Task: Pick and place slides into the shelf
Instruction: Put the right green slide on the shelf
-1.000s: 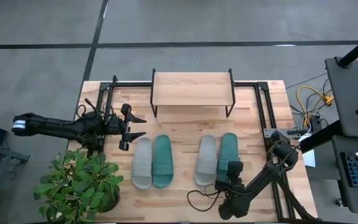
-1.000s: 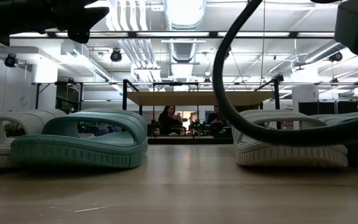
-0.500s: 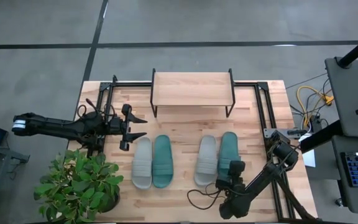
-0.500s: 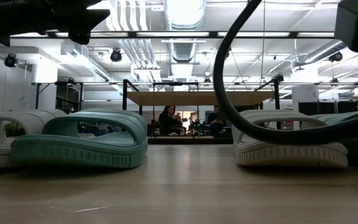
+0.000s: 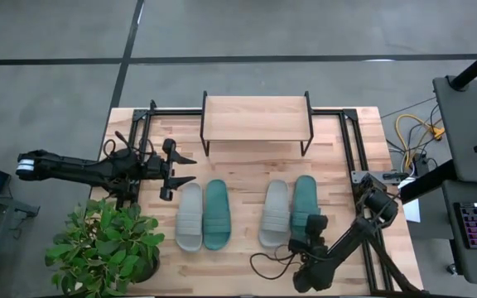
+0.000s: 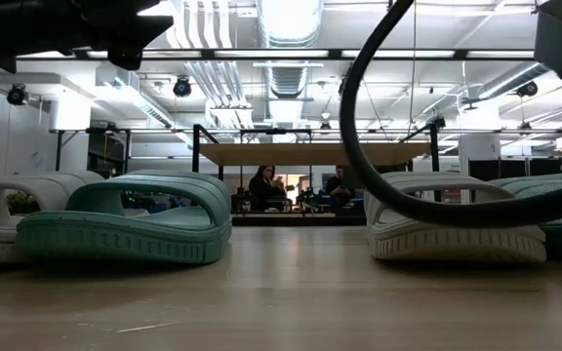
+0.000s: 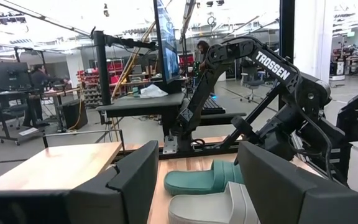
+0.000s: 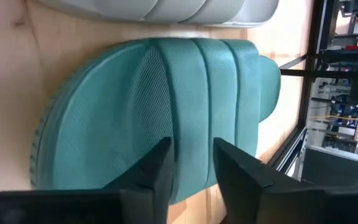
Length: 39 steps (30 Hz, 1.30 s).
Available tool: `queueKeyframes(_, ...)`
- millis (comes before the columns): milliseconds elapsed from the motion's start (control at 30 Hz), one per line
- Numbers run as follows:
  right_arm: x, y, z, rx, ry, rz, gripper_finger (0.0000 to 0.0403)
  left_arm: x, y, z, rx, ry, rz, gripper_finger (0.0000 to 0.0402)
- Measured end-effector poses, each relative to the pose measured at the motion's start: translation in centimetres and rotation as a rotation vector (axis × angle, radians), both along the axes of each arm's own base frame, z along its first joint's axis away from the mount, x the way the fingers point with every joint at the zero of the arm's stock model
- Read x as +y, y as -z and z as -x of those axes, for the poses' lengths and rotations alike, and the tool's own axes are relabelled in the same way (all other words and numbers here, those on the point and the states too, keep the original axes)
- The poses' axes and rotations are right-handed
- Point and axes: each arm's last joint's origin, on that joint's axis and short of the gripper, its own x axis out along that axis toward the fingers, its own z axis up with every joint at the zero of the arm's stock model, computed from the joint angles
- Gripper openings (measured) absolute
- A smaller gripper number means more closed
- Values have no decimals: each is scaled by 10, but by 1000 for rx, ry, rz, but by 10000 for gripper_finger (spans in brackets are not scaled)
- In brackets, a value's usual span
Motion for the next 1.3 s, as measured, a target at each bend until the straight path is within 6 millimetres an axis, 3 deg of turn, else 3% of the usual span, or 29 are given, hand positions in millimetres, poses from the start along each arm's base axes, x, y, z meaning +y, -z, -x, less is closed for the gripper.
queueKeyframes(333, 1, 2, 3, -22, -14, 16, 183, 0, 1, -1, 5, 0, 0, 208)
queueKeyframes(933, -15, 22, 14, -2, -58, 127, 187, 0, 1, -1, 8, -1, 0, 208)
queueKeyframes(1300, -20, 25, 15, -109, 19, 155, 182, 0, 2, -2, 10, 0, 0, 208)
